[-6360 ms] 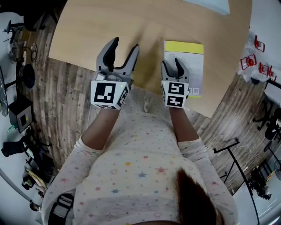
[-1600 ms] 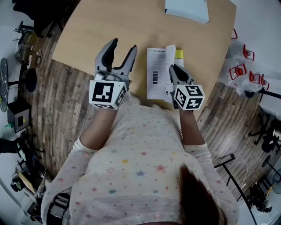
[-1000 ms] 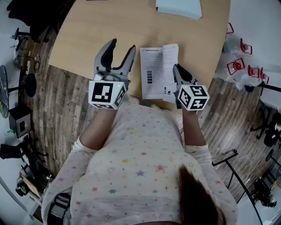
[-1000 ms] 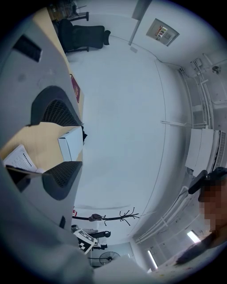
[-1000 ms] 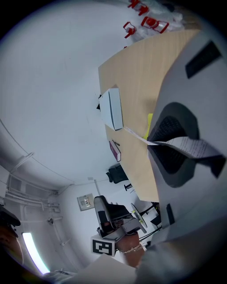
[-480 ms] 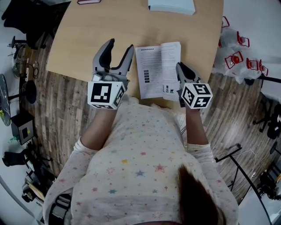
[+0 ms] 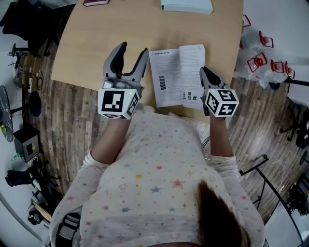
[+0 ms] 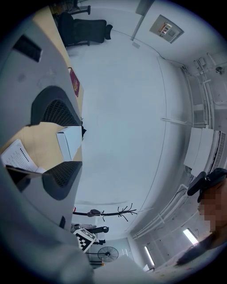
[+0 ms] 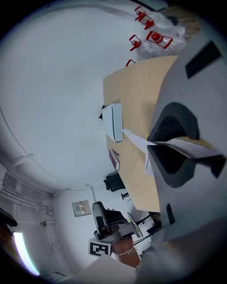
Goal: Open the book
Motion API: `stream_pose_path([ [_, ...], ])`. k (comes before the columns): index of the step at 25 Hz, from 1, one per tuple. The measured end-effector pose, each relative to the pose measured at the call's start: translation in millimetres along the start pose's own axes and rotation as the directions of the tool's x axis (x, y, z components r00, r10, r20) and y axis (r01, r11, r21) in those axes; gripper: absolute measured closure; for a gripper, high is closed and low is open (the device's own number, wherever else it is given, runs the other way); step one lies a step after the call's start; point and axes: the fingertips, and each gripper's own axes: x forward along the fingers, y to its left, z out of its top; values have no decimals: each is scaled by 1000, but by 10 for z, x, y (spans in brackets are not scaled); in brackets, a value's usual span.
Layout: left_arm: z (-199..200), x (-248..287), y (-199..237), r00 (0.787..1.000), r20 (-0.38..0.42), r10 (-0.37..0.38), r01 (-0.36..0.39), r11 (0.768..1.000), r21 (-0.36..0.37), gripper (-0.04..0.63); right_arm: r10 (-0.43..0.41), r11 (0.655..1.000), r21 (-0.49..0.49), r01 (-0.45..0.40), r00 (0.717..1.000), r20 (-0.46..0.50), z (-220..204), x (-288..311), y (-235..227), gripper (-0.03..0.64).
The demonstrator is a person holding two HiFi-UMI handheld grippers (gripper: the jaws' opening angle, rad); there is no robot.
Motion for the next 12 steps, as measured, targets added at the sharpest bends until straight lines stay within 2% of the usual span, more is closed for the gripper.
stream_pose_path([
  [12, 72, -45, 12, 1000, 16, 1, -1, 1000, 4, 359, -46, 998, -44, 44, 998, -49, -71, -52, -229, 589],
])
